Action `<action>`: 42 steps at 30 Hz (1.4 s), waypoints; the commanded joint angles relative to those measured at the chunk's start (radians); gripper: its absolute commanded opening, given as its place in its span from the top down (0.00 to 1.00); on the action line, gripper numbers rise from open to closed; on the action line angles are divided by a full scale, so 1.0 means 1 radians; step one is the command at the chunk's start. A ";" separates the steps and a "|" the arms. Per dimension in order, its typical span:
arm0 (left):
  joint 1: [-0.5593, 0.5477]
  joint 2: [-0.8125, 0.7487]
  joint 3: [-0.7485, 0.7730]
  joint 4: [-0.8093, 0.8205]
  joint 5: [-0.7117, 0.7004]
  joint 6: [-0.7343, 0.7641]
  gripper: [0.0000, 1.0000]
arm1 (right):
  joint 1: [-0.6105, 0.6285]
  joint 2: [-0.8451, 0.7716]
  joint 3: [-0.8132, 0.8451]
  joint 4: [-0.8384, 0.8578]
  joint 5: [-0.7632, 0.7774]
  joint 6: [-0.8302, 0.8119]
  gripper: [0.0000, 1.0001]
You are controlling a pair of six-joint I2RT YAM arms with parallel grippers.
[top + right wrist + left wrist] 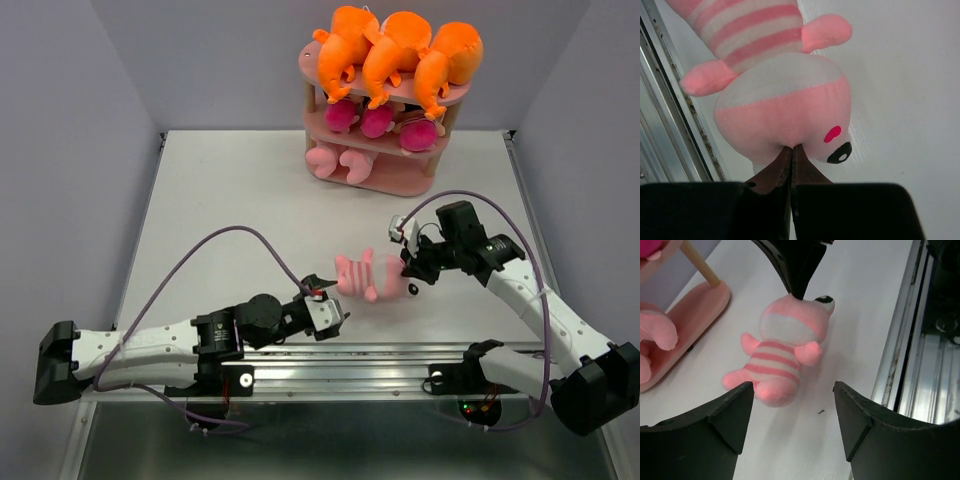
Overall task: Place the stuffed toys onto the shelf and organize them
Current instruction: Pass the stuffed toy from the left arm to the right, then pass the stuffed toy from the right arm to the left
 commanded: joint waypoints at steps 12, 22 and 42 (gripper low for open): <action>-0.005 0.239 -0.045 0.236 -0.074 0.379 0.17 | 0.007 -0.016 0.065 -0.037 -0.200 0.052 0.99; 0.008 0.348 -0.014 0.296 -0.163 0.343 0.67 | 0.007 -0.049 0.046 -0.076 -0.260 0.042 0.99; 0.067 0.258 -0.074 0.333 0.079 0.108 1.00 | 0.007 -0.063 -0.013 -0.051 -0.274 0.059 0.99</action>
